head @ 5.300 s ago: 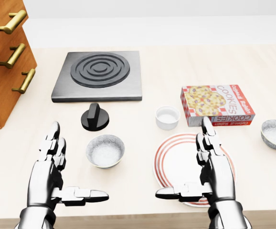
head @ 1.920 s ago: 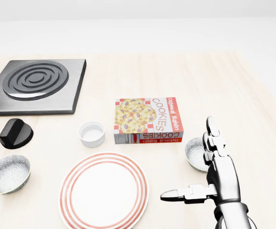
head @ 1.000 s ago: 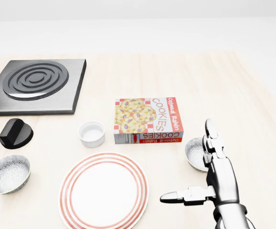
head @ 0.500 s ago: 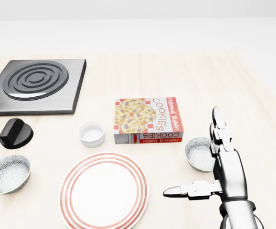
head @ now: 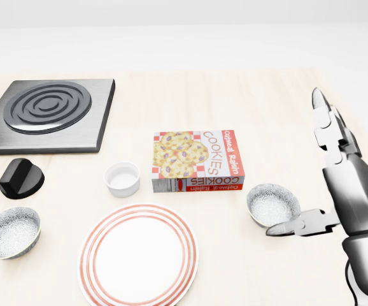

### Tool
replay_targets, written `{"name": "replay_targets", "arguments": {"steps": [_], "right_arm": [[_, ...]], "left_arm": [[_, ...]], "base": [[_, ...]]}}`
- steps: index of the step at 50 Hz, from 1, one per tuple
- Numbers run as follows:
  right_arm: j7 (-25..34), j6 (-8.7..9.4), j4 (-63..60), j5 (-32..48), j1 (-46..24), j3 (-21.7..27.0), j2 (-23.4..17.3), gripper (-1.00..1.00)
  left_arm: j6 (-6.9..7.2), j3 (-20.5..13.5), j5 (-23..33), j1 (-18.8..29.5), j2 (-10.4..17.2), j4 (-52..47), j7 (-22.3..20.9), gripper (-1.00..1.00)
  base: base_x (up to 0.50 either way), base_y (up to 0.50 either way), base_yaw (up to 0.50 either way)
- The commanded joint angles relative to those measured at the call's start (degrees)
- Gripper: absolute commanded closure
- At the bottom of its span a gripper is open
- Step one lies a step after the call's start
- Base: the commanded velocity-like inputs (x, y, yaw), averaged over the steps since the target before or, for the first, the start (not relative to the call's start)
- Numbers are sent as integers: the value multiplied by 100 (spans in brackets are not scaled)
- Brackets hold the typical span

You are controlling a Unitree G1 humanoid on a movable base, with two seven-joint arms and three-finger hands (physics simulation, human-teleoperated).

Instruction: Pick the akita bowl next to the plate and place it on the plate.

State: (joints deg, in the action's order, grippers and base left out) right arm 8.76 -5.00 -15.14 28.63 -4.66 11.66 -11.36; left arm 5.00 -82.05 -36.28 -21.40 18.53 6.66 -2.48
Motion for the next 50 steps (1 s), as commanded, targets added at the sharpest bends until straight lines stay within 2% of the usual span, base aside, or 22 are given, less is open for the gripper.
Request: {"name": "replay_targets", "arguments": {"steps": [1,8,13,17,20,24,26,32,36,41,49,50], "right_arm": [[109,0,170,1223,-326,266,-387,-100],[257,0,141,1672,-314,289,-458,-100],[98,0,-95,2097,93,267,-320,-100],[-261,0,74,2715,107,302,-406,-100],[-216,0,5,2903,132,318,-401,-100],[-452,0,13,3695,257,317,-496,-100],[-351,0,-136,3839,278,343,-437,-100],[-972,0,-276,4700,193,333,-548,-100],[-1041,0,-527,5026,534,250,-346,-100],[-1351,0,-523,5456,537,230,-329,-100],[-1578,0,-366,5701,478,6,-240,-100],[-1566,0,-351,5706,486,-60,-199,-100]], "left_arm": [[0,36,15,12,-18,0,0,-100],[0,54,26,11,-20,19,3,-100],[0,75,45,21,-34,20,13,-100],[0,89,41,15,-45,58,-4,-100],[0,89,31,6,-39,95,-14,-100],[0,157,65,39,-69,34,41,-100],[0,158,64,34,-64,51,34,-100],[0,165,49,37,-69,42,35,-100],[0,163,43,40,-69,22,42,-100],[0,175,37,40,-66,76,29,-100],[-2,218,56,57,-75,64,52,-100],[-40,237,73,68,-65,116,40,-100]], "base": [[0,0,0],[0,0,0],[0,0,0],[0,0,0],[0,0,0],[0,0,0],[0,0,0],[0,0,0],[0,0,0],[0,0,0],[0,0,0],[0,0,0]]}}
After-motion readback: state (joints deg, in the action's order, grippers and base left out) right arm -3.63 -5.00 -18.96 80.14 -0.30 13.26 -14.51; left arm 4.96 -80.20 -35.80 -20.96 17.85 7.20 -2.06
